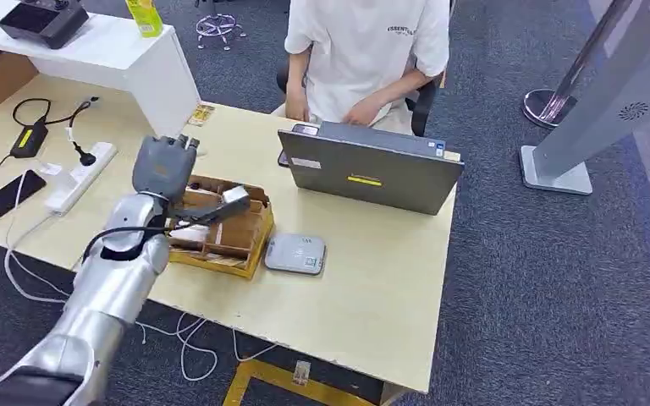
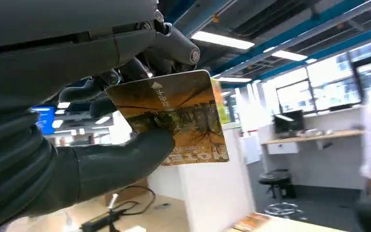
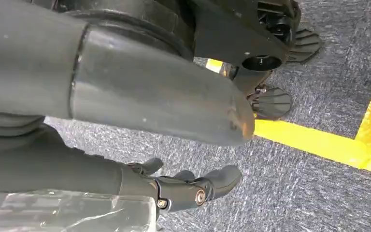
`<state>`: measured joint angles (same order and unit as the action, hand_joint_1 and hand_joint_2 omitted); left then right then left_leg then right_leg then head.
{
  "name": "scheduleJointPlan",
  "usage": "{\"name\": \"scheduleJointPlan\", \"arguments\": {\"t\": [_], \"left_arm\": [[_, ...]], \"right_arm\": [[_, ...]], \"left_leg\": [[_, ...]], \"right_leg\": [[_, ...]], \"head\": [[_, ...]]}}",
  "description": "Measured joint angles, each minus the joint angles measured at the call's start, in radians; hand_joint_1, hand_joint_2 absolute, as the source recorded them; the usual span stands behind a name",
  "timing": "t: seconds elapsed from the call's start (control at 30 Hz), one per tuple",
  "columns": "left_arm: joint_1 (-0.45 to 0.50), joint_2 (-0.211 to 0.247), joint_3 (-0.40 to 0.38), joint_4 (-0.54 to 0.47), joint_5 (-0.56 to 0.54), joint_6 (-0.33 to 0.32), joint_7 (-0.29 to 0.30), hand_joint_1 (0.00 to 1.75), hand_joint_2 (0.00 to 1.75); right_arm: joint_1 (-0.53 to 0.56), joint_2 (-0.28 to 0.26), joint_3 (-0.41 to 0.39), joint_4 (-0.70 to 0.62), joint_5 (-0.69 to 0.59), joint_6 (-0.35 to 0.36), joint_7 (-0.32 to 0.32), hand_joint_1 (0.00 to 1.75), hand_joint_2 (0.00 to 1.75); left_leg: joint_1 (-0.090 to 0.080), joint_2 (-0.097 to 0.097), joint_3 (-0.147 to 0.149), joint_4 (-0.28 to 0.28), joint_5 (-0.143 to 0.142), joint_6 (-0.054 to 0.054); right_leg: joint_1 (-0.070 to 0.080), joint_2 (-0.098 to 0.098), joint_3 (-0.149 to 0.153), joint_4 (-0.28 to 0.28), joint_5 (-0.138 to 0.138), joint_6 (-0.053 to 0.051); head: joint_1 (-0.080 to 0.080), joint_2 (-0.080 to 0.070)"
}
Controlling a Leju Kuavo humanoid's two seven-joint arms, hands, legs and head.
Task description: Pass the card to the sensor for recognition and then transmit it.
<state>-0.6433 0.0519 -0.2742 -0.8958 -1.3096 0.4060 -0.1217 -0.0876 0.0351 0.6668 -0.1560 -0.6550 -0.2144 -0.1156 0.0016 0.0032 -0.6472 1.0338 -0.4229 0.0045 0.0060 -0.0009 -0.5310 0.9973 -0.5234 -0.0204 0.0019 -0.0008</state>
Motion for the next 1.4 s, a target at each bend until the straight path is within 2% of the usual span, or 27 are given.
{"name": "scheduleJointPlan", "arguments": {"t": [0.1, 0.23, 0.57, 0.67, 0.9, 1.13, 1.4], "left_arm": [[0.067, -0.012, -0.055, -0.12, 0.0, -0.032, 0.018, 1.75, 1.75], [0.098, -0.024, -0.096, -0.19, -0.002, -0.046, 0.032, 1.75, 1.75], [0.107, -0.041, -0.118, -0.175, -0.013, -0.005, 0.046, 1.75, 1.75], [0.097, -0.051, -0.118, -0.128, -0.032, -0.001, 0.051, 1.75, 1.75], [0.042, -0.096, -0.118, 0.063, -0.066, 0.042, 0.055, 1.75, 1.75], [0.019, -0.116, -0.118, 0.142, -0.073, 0.046, 0.058, 1.75, 1.75], [0.012, -0.165, -0.126, 0.231, -0.105, 0.095, 0.05, 1.75, 1.75]], "right_arm": [[0.002, 0.0, 0.0, 0.0, -0.001, -0.004, -0.004, 0.0, 0.0], [0.002, 0.0, 0.0, 0.0, -0.001, -0.003, -0.01, 0.0, 0.0], [0.002, 0.0, 0.0, 0.0, 0.004, -0.003, 0.001, 0.0, 0.0], [0.001, 0.0, 0.002, 0.0, 0.009, -0.003, 0.008, 0.0, 0.0], [0.001, 0.0, 0.021, 0.0, 0.023, -0.002, 0.013, 0.0, 0.0], [0.0, 0.0, 0.027, 0.0, 0.024, -0.002, 0.019, 0.0, 0.0], [-0.001, 0.001, 0.037, 0.0, 0.037, 0.001, 0.028, 0.0, 0.0]], "left_leg": [[0.0, 0.0, 0.0, 0.0, 0.0, 0.001], [0.0, 0.0, 0.0, 0.0, 0.0, 0.001], [0.0, 0.0, 0.0, 0.0, 0.0, 0.001], [0.0, 0.0, 0.0, 0.0, 0.0, 0.001], [0.0, 0.0, 0.0, 0.0, 0.0, 0.001], [0.0, 0.0, 0.0, 0.0, 0.0, 0.001], [0.0, 0.0, 0.0, 0.0, 0.0, 0.001]], "right_leg": [[0.0, 0.0, 0.0, 0.0, 0.0, 0.0], [0.0, 0.0, 0.0, 0.0, 0.0, 0.001], [0.0, 0.0, 0.0, 0.001, 0.0, 0.001], [0.0, 0.0, 0.0, 0.001, 0.0, 0.001], [0.0, 0.0, 0.0, 0.001, 0.0, 0.001], [0.0, 0.0, 0.0, 0.001, 0.0, 0.001], [0.0, 0.0, 0.0, 0.001, 0.0, 0.001]], "head": [[0.0, 0.0], [0.0, 0.0], [0.0, 0.0], [0.0, 0.0], [0.0, 0.0], [0.0, 0.0], [0.0, 0.0]]}}
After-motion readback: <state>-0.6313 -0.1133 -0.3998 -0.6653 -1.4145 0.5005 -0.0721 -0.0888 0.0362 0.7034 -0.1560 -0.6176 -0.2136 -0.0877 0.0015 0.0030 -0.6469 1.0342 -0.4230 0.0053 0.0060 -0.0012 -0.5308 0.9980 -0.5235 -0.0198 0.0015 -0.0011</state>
